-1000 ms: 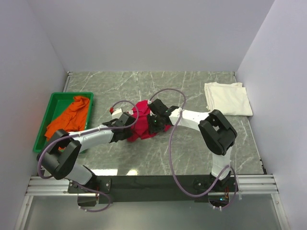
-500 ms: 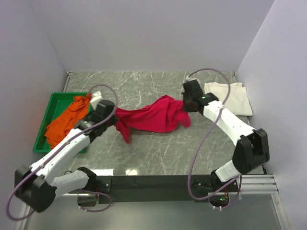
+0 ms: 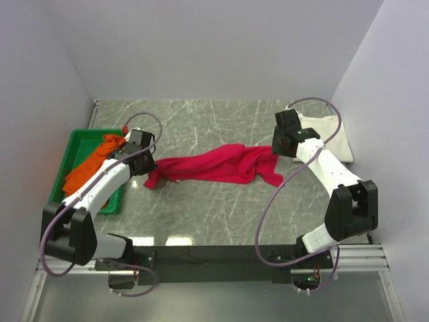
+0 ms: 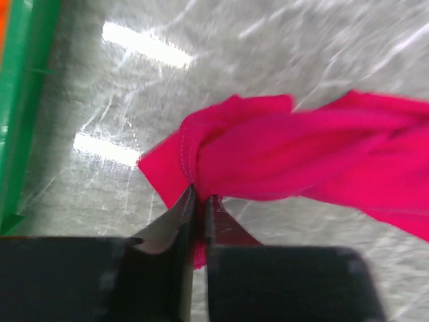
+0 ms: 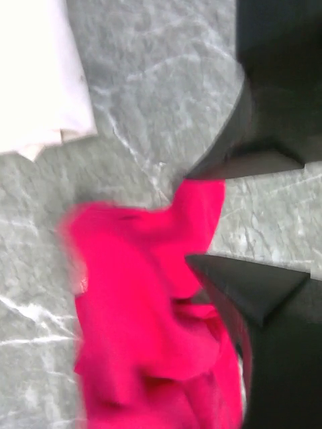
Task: Fold and stack the t-shirts
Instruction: Move the tshirt to the center of the board, then flatten the tshirt out
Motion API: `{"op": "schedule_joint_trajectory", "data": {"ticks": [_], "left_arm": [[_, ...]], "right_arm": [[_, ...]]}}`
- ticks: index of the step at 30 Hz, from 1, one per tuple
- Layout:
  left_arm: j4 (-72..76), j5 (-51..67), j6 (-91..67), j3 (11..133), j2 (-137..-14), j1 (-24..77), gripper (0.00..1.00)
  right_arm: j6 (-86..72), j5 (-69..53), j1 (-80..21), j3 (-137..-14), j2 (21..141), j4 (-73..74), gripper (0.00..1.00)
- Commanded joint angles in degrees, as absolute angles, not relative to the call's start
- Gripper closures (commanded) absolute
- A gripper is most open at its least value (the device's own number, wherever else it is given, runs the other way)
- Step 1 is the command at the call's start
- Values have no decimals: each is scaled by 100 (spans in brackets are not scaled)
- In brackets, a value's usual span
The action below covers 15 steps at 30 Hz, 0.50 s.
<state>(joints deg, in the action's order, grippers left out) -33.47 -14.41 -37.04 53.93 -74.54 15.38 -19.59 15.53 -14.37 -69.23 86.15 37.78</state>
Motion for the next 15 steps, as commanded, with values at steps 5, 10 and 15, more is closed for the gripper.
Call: {"op": "schedule_joint_trajectory", "data": {"ticks": [5, 10, 15], "left_arm": [[-2559, -1546, -3366, 5642, -7541, 1503, 61], [-2233, -1644, -3296, 5450, -7401, 1503, 21], [-2355, -1398, -3585, 5037, -7137, 1512, 6]], "right_arm": [[-2179, 302, -1511, -6338, 8288, 3042, 29], [-2171, -158, -1845, -5933, 8130, 2804, 28], [-2258, -9, -2171, -5696, 8042, 2830, 28]]}}
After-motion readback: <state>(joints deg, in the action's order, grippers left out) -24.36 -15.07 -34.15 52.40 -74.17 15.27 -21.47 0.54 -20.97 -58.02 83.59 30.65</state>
